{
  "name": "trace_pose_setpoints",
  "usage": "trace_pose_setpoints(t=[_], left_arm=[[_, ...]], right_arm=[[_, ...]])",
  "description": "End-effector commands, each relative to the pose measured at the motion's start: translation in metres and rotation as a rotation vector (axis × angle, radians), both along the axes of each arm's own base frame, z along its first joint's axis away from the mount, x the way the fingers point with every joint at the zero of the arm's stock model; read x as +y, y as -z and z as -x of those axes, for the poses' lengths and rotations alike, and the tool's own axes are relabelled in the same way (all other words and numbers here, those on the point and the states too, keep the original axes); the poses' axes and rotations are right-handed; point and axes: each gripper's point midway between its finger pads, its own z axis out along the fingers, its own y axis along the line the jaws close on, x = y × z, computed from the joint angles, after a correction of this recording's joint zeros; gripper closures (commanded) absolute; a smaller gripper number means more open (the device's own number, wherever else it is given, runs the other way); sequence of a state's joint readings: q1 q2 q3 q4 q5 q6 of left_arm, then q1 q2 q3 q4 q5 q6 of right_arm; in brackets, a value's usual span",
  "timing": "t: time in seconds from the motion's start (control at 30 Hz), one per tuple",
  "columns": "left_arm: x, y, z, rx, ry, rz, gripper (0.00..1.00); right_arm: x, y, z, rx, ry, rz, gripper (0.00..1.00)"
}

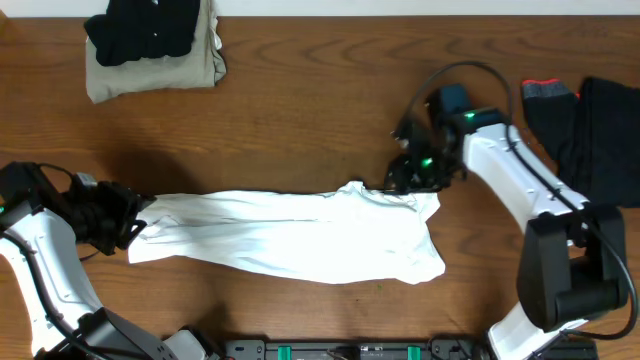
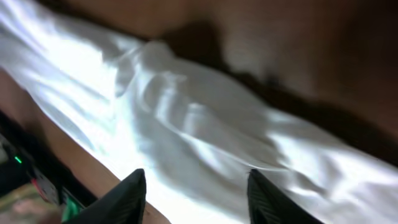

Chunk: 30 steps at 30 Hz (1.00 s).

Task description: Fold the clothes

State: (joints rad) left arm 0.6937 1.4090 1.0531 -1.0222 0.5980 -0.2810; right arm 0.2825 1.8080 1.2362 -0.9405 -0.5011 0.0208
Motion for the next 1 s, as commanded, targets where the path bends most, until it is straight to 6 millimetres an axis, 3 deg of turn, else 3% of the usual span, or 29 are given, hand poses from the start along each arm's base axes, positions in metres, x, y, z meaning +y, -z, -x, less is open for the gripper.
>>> trace_pose_setpoints(t=[0.0,0.27,0.73,0.8,0.97], left_arm=[[-0.002,0.002,0.005,0.011,0.017,-0.003,0.49],[-0.004,0.002,0.009,0.02,0.033,0.004,0.48],[-0.006,0.002,0.01,0.025,0.033,0.009,0.48],[-0.006,0.002,0.01,0.026,0.033,0.009,0.49],[-0.005,0.002,0.01,0.026,0.033,0.008,0.48]], right_arm=[[0.016,0.012,0.021,-0.014,-0.119,0.031,0.48],[0.046,0.017,0.049,-0.01,-0.24,0.047,0.5],[0.054,0.018,0.102,0.124,-0.326,0.14,0.87],[0.05,0.022,0.102,0.115,-0.305,0.205,0.98],[0.036,0.029,0.079,0.003,-0.225,0.352,0.93]])
